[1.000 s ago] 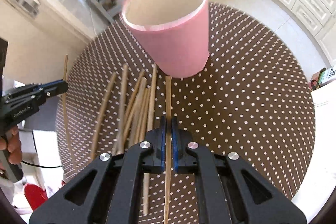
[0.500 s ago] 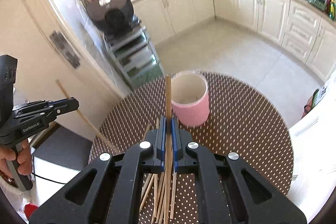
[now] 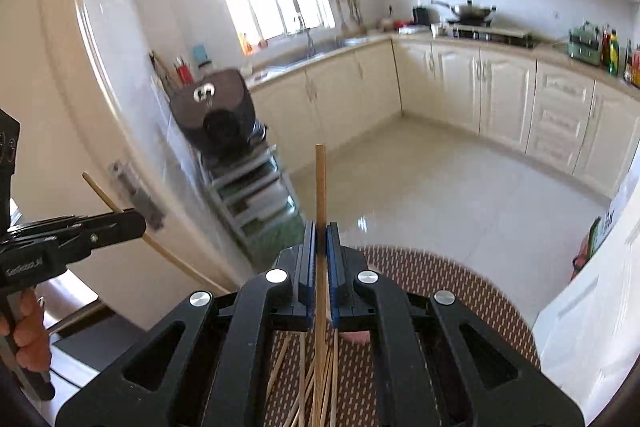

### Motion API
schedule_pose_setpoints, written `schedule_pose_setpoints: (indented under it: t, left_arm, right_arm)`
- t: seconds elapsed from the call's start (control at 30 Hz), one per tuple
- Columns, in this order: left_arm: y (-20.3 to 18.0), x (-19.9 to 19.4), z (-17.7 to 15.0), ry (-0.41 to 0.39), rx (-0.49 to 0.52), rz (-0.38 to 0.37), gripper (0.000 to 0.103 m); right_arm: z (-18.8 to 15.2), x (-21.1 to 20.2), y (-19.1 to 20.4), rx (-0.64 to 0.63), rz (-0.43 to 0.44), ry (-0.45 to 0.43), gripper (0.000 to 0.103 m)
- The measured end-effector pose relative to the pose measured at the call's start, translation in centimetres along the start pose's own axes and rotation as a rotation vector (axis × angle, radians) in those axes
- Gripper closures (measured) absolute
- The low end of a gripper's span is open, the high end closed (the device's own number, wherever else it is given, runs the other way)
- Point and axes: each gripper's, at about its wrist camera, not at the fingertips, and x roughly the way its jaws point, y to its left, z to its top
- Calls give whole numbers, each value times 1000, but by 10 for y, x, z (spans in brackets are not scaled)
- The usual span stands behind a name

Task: Organize utensils
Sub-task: 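Lift the chopstick with the right gripper and carry it over the pink cup, then lower the chopstick into the pink cup and open the right gripper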

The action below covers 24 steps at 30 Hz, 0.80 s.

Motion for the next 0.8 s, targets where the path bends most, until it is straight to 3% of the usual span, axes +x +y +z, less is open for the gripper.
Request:
schedule_pose_setpoints:
  t: [0.17,0.37,0.6,0.8]
  left_arm:
    - [-8,9,20,-28,0,-12,97]
    - [-12,38,31,-7,-22,-4,97]
    - [-13,73,22,67,-41,11,97]
    - [-10,95,16,120,-58,28,97]
  right_arm:
    - [20,14,-12,15,-20,-64,99]
    - [37,35,-23,-12,-28,-122,99]
    - [36,60,-31,-31,-17,-147,99]
    - [29,82,-34,-56,12,-94,99]
